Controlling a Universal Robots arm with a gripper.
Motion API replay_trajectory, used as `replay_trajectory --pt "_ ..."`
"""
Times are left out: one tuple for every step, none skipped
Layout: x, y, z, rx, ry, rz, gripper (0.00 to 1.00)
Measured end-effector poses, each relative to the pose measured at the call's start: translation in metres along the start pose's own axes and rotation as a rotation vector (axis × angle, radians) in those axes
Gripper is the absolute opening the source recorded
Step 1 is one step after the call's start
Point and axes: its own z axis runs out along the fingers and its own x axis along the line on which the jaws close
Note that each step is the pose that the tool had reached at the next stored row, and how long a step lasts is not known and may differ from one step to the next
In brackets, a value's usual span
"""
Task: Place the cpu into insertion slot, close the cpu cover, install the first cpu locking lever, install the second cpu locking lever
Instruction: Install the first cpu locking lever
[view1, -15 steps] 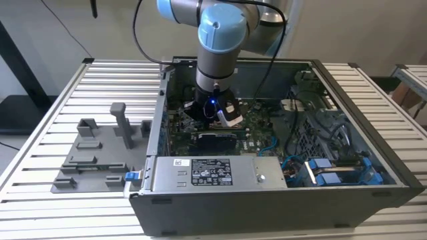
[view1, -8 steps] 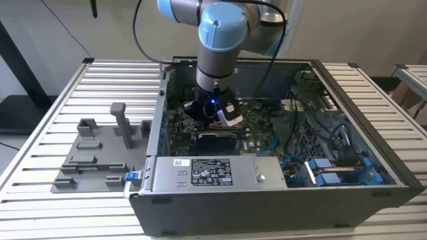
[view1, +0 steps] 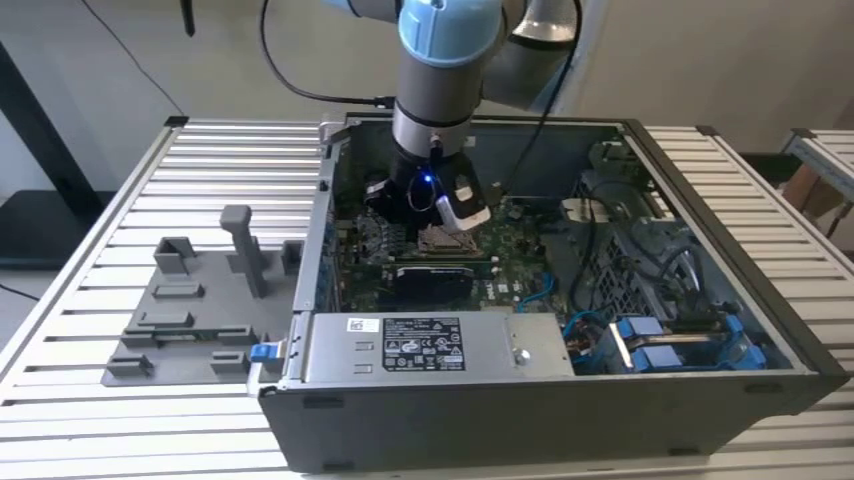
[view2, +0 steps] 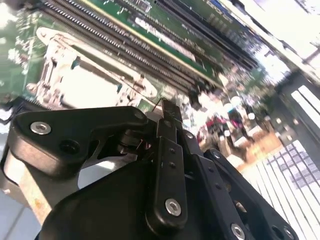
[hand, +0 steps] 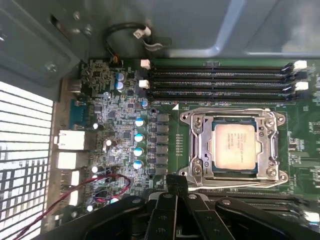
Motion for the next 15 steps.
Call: replay_trajectory --pt "0.0001 0.0009 -0.0044 0.0002 0.0003 0.000 0.11" --pt "0.0002 0.0018 -0.0090 0.0002 0.0006 0.000 0.11" --pt "0.0002 0.0027 -0.0136 0.0002 0.0011 0.000 0.11" --pt "0.0002 0.0035 -0.0179 0.0002 0.0015 0.000 0.11" --pt "0.0001 0.0044 -0.0223 0.0004 0.0019 0.000 0.11" --pt "-0.0002 0.0053 -0.0269 0.0002 0.0020 0.000 0.11" --pt "-0.0010 0.0061 -0.0309 0.0003 0.0021 0.000 0.11" --pt "-0.0025 0.0065 -0.0333 0.0001 0.0021 0.001 0.11" --pt "-0.0046 0.0067 -0.0350 -0.0005 0.0021 0.000 0.11" --pt "-0.0082 0.0066 -0.0357 -0.0016 0.0026 0.000 0.11" --pt "-0.0125 0.0063 -0.0361 -0.0027 0.0039 0.001 0.11" --pt "-0.0165 0.0061 -0.0363 -0.0035 0.0054 0.001 0.11" --pt "-0.0193 0.0061 -0.0365 -0.0039 0.0065 0.001 0.11" --pt "-0.0215 0.0060 -0.0366 -0.0040 0.0071 0.001 0.11" --pt "-0.0235 0.0058 -0.0368 -0.0040 0.0080 0.001 0.11"
